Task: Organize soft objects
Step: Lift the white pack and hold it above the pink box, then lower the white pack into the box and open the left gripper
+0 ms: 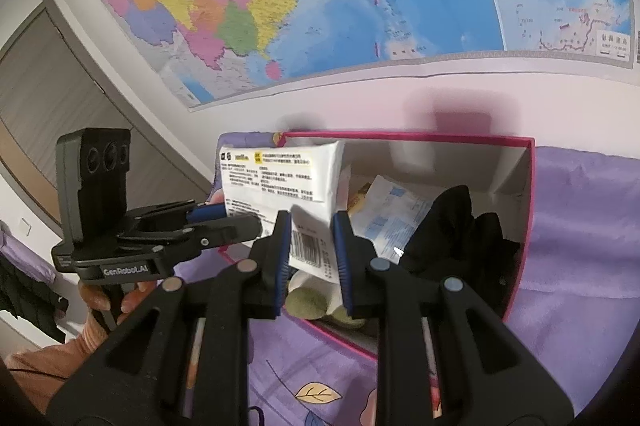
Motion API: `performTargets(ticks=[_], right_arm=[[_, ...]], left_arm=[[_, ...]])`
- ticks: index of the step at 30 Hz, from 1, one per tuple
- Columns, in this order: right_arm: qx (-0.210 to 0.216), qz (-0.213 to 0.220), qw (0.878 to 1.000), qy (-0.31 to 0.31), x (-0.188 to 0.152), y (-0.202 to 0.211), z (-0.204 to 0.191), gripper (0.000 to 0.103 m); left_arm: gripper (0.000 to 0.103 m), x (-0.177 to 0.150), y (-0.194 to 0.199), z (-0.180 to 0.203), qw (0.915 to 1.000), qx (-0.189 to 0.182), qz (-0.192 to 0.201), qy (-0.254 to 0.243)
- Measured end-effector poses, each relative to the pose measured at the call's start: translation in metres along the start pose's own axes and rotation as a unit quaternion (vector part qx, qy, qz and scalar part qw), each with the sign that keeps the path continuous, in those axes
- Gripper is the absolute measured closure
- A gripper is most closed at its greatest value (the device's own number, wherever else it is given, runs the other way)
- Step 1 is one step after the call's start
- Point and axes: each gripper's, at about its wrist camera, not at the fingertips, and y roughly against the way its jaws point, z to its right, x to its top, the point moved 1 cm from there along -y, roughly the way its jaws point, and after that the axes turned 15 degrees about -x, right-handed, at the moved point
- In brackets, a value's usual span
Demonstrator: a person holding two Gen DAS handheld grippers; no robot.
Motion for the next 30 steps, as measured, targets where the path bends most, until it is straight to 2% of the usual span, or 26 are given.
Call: performTargets(ticks=[22,30], right_arm=[[-0.015,-0.023,0.999,-0.023,0.006,-0.020,0.008,0.078],[-0.025,-0.036,0.998,-0.034,0.006,-0.031,0.014,0.078]], left_arm=[[0.064,0.006,-0.018,-0.016,0.9998,0.000,-0.008,0.020],[0.064,0.006,-0.026,-0.023,0.9988,-0.012,-0.020,0.043]])
